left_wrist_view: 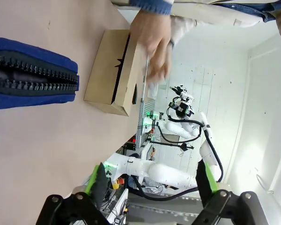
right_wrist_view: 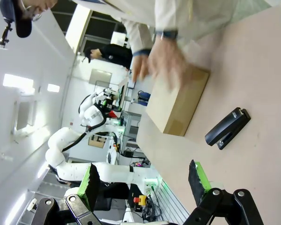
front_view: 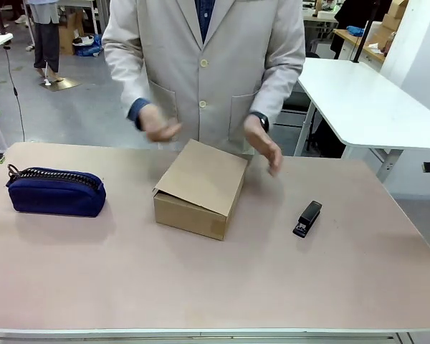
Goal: Pack the item into the box.
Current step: Close the Mailer Box.
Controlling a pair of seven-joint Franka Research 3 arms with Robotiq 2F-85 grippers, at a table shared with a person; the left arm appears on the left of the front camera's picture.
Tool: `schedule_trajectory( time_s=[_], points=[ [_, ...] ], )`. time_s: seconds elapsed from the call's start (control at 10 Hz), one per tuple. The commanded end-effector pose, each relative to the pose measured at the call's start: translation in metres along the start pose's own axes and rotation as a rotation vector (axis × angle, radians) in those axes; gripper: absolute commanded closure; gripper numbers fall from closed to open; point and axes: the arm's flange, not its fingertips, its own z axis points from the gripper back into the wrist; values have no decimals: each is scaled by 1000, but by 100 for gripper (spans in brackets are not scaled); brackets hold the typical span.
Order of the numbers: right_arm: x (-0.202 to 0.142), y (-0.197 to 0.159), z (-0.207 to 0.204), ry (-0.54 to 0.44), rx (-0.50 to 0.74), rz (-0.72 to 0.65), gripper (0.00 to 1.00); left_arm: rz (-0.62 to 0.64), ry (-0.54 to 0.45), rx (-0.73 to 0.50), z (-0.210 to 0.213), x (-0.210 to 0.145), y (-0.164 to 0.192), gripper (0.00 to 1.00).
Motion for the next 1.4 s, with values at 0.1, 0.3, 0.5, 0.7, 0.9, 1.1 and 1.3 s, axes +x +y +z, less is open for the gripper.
schedule_trajectory(
  time_s=[0.1, 0.3, 0.5, 0.7, 0.9, 1.1, 1.3],
  points=[
    [-2, 4, 0, -1, 8, 2, 0, -22, -2, 7, 1, -5, 1, 0],
    [-2, 4, 0, -1, 8, 2, 0, -22, -2, 7, 1, -5, 1, 0],
    [-2, 4, 0, -1, 8, 2, 0, -22, -2, 7, 1, -5, 1, 0],
    [-2, 4, 0, -1, 8, 2, 0, -22, -2, 7, 1, -5, 1, 0],
    [-2, 4, 0, -1, 8, 2, 0, -22, -2, 7, 1, -5, 1, 0],
    [-2, 4, 0, -1, 8, 2, 0, -22, -2, 7, 1, -5, 1, 0],
    [-2, 4, 0, -1, 8, 2, 0, -22, -2, 7, 1, -5, 1, 0]
  ],
)
